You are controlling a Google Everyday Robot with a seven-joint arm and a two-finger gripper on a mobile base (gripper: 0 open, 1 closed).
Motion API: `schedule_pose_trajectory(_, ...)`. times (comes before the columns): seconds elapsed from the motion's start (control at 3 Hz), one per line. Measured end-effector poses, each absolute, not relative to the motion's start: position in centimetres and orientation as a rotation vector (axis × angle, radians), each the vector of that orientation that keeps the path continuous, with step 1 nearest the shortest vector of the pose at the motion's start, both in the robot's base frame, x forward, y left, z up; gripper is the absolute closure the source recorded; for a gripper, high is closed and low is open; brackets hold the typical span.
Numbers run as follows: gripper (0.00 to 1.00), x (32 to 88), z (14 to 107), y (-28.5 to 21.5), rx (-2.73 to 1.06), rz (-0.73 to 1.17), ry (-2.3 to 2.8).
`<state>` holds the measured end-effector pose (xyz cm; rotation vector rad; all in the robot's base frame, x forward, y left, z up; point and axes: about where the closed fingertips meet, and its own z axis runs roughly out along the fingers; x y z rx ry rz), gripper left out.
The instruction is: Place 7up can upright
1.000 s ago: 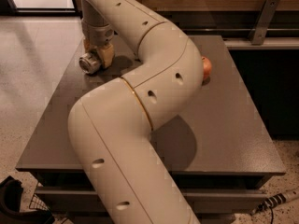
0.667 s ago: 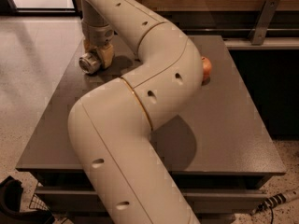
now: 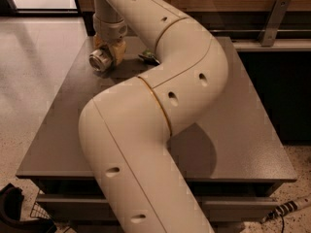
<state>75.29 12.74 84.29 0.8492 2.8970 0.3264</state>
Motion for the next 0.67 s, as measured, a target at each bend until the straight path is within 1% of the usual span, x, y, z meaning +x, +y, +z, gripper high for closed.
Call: schedule_pose_trajectory(0.67,1.0,75.5,86.8,9.7,0.76,0.4,2.842)
